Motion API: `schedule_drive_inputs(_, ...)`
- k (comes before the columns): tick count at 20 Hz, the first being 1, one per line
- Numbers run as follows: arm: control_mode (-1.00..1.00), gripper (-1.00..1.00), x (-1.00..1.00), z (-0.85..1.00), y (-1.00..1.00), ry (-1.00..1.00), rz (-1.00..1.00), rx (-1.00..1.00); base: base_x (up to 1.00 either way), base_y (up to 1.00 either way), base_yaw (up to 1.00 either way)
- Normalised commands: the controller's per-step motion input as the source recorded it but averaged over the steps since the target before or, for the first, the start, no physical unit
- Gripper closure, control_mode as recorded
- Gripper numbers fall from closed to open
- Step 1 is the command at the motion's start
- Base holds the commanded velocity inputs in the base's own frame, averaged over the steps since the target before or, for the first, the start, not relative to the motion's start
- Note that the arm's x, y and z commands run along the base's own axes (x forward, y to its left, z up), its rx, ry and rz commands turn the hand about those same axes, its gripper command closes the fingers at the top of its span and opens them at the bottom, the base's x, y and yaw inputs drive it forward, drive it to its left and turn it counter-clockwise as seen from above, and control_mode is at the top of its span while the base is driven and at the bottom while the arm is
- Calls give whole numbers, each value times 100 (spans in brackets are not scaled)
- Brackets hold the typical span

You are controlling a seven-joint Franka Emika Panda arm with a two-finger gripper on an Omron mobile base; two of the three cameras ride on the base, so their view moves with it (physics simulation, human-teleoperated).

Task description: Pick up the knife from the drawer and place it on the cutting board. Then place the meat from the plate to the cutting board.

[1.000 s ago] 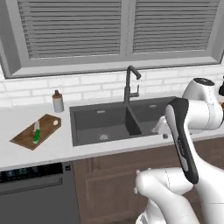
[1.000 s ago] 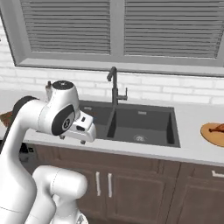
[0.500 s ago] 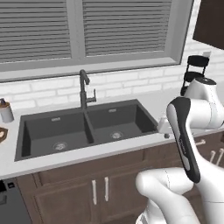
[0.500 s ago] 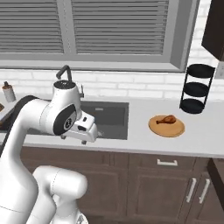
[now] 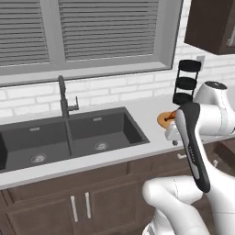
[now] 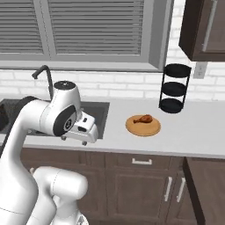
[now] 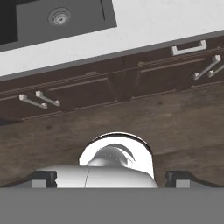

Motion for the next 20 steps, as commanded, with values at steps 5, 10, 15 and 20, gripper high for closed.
schedule_drive_inputs(5, 100, -100, 0, 0, 0, 0, 0, 0, 31, -55, 0)
schedule_drive_inputs(10, 100, -100, 0, 0, 0, 0, 0, 0, 33, -41, 0)
schedule_drive_inputs(15, 100, -100, 0, 0, 0, 0, 0, 0, 47, -42, 3)
schedule_drive_inputs(20, 100, -100, 0, 0, 0, 0, 0, 0, 44, -39, 2)
